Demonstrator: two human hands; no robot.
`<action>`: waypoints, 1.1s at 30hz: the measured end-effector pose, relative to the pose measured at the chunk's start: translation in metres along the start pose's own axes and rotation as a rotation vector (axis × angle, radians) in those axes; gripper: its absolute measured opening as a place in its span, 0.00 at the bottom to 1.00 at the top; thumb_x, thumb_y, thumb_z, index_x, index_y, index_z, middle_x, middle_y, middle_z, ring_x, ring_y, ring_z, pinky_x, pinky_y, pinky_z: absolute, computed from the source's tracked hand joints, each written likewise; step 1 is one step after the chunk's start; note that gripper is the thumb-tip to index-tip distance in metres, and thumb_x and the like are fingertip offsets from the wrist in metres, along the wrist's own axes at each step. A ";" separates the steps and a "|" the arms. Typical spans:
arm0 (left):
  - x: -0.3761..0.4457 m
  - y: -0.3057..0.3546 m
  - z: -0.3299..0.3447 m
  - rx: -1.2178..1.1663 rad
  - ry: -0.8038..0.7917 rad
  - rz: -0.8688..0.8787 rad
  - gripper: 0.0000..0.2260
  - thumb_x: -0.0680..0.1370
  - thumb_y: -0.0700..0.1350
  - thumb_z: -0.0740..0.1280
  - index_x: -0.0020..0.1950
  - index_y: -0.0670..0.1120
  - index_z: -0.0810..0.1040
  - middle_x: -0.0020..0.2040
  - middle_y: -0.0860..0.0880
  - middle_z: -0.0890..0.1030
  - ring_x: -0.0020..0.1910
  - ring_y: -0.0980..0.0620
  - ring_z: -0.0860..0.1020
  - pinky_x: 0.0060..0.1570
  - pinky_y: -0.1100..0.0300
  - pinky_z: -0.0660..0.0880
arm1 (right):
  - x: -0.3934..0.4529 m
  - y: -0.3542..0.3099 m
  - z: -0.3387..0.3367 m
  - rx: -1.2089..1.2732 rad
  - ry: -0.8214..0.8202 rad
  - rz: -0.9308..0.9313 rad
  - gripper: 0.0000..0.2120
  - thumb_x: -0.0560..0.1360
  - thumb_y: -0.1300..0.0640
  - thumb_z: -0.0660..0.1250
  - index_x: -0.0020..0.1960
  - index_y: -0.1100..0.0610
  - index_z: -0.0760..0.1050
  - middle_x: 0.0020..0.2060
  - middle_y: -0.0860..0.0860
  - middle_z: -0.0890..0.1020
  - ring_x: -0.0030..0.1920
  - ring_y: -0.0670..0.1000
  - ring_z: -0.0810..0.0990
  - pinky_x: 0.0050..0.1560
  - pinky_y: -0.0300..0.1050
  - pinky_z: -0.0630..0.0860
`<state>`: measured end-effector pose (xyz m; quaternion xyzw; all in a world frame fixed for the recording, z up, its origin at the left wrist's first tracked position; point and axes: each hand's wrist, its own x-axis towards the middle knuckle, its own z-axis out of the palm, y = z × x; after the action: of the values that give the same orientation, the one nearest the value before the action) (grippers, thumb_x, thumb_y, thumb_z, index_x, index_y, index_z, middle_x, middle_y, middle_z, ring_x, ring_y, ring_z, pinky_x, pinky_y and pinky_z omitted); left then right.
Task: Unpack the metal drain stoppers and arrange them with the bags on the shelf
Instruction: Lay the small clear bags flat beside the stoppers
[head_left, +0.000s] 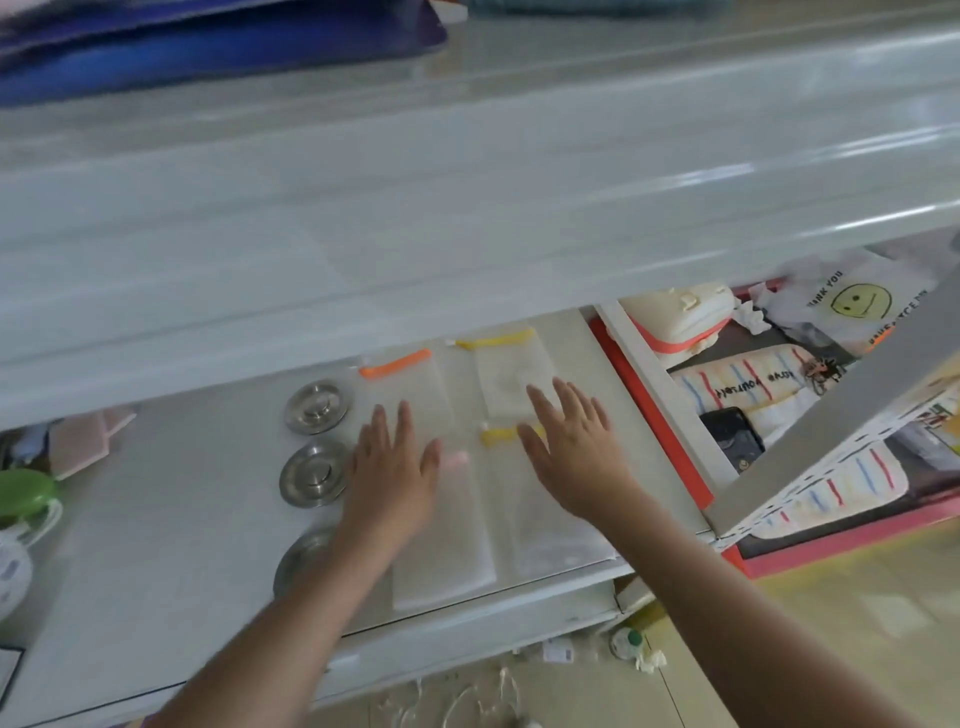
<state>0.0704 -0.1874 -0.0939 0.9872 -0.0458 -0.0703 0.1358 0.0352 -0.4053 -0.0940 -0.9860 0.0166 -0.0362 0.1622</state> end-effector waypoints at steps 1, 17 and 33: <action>0.011 0.001 -0.005 0.003 -0.025 -0.020 0.31 0.83 0.59 0.51 0.83 0.47 0.50 0.83 0.38 0.51 0.80 0.36 0.55 0.77 0.45 0.55 | 0.012 0.000 -0.002 -0.022 -0.020 0.007 0.29 0.82 0.41 0.46 0.80 0.51 0.53 0.79 0.60 0.57 0.79 0.59 0.53 0.77 0.60 0.51; 0.052 -0.005 -0.011 0.175 -0.150 0.153 0.29 0.84 0.60 0.47 0.83 0.52 0.49 0.84 0.45 0.45 0.82 0.43 0.47 0.79 0.45 0.45 | 0.038 0.009 0.013 -0.144 -0.162 -0.062 0.31 0.81 0.39 0.41 0.80 0.52 0.51 0.80 0.57 0.53 0.79 0.57 0.48 0.77 0.59 0.44; -0.068 0.012 0.037 0.132 0.014 0.219 0.30 0.81 0.59 0.54 0.79 0.46 0.66 0.79 0.42 0.67 0.77 0.39 0.67 0.73 0.47 0.55 | -0.057 0.005 0.021 -0.157 -0.138 -0.171 0.31 0.81 0.39 0.42 0.80 0.51 0.55 0.80 0.54 0.55 0.79 0.53 0.48 0.74 0.49 0.36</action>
<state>-0.0031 -0.2014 -0.1173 0.9836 -0.1567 -0.0450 0.0778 -0.0202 -0.4008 -0.1189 -0.9936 -0.0761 0.0192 0.0814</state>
